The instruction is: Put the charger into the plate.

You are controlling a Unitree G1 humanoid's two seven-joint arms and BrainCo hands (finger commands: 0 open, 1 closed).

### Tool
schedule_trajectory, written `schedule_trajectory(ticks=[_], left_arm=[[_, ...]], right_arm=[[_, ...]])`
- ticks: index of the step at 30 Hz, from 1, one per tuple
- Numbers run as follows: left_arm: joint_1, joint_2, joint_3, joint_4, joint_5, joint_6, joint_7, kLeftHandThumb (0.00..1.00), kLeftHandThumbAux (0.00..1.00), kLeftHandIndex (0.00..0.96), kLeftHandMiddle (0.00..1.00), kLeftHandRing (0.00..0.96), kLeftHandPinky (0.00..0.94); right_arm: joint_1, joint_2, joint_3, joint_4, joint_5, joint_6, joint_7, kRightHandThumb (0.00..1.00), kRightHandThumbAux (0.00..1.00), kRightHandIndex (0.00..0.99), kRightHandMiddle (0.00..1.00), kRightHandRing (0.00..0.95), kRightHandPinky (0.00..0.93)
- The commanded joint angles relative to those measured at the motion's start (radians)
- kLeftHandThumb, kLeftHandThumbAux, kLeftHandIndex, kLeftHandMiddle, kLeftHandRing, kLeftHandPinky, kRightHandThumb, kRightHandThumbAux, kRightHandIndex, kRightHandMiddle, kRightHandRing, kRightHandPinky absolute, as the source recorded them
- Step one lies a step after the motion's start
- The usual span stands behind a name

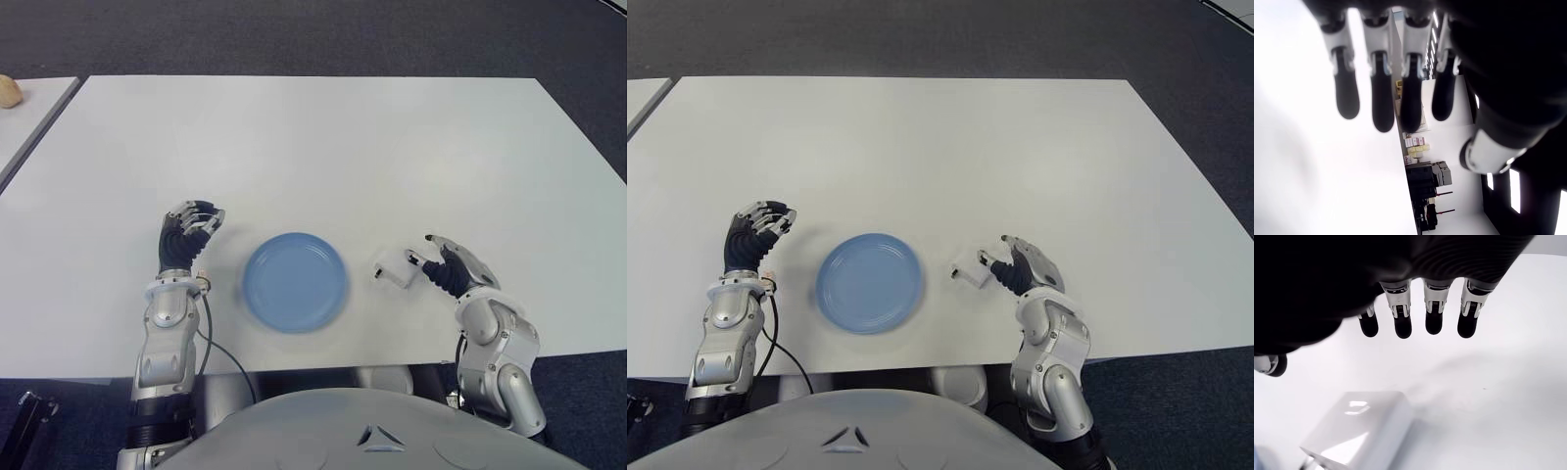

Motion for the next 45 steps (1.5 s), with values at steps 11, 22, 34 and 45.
schedule_trajectory(ticks=[11,22,34,45], left_arm=[[-0.016,0.007,0.016,0.094,-0.031,-0.100,-0.022,0.707,0.721,0.425,0.475,0.482,0.478],[-0.015,0.017,0.029,0.104,-0.040,-0.112,-0.033,0.706,0.722,0.426,0.486,0.487,0.485],[-0.013,0.021,0.033,0.093,-0.041,-0.105,-0.042,0.705,0.720,0.427,0.490,0.491,0.478],[-0.017,0.021,0.038,0.112,-0.048,-0.130,-0.054,0.705,0.721,0.426,0.490,0.491,0.480]], right_arm=[[0.013,0.046,0.000,0.128,-0.103,0.013,-0.018,0.506,0.122,0.000,0.000,0.000,0.000],[0.020,0.081,-0.011,0.211,-0.084,0.005,-0.146,0.624,0.174,0.000,0.000,0.000,0.000],[0.056,0.086,0.014,0.175,-0.108,0.006,-0.132,0.656,0.189,0.000,0.000,0.000,0.000],[0.079,0.047,0.033,0.085,-0.095,-0.064,-0.032,0.630,0.183,0.000,0.000,0.000,0.000]])
